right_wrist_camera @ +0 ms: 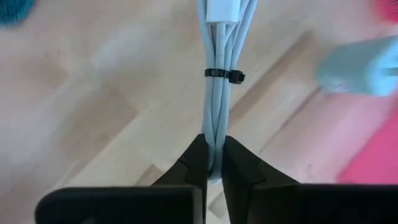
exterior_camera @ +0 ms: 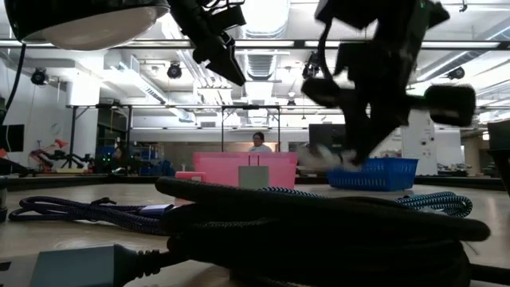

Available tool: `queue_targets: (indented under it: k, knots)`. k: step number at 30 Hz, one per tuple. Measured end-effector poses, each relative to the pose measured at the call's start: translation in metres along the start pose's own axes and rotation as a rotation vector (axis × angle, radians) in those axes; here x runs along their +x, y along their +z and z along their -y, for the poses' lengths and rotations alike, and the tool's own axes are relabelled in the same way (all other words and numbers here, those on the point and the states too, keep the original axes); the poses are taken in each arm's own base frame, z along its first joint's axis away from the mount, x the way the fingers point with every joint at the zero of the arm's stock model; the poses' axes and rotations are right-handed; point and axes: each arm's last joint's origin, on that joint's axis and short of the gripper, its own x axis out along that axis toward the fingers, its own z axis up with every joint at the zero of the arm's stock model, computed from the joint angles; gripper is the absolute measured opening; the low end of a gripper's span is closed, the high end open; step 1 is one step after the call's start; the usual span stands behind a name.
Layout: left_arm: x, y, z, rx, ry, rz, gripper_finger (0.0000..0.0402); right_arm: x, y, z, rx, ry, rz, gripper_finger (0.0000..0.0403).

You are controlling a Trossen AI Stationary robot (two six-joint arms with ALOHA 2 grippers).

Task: Pick and place items into bin
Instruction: Put the white charger cable into the pink bin

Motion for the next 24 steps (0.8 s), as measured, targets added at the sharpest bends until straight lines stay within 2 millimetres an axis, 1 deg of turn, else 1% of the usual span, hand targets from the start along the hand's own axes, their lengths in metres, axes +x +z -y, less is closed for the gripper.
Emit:
queue_targets:
  k: [2,5,8,11,16,20,24]
  knots:
    - [0.0,-0.001,0.0,0.001,-0.003,-0.005,0.0167,-0.012,0.002,0.005,0.017,-0.038,0.023,0.0015]
    - [0.0,-0.001,0.001,0.002,-0.007,-0.013,0.0167,-0.029,-0.003,0.013,0.066,-0.112,0.041,0.0014]
    - [-0.002,-0.002,0.001,0.006,-0.016,-0.028,0.0167,-0.044,-0.015,0.029,0.134,-0.175,0.067,0.0014]
    - [-0.004,-0.002,0.0,0.004,-0.011,-0.022,0.0167,-0.056,-0.03,0.05,0.216,-0.249,0.099,0.0014]
    - [-0.006,-0.001,-0.001,0.003,0.005,-0.023,0.0167,-0.066,-0.06,0.09,0.365,-0.38,0.161,0.0013]
    - [-0.009,0.0,-0.002,0.001,0.021,-0.015,0.0167,-0.068,-0.086,0.117,0.449,-0.373,0.278,0.0013]
    - [-0.01,-0.001,-0.002,0.0,0.022,-0.013,0.0167,-0.066,-0.11,0.145,0.592,-0.38,0.288,0.0013]
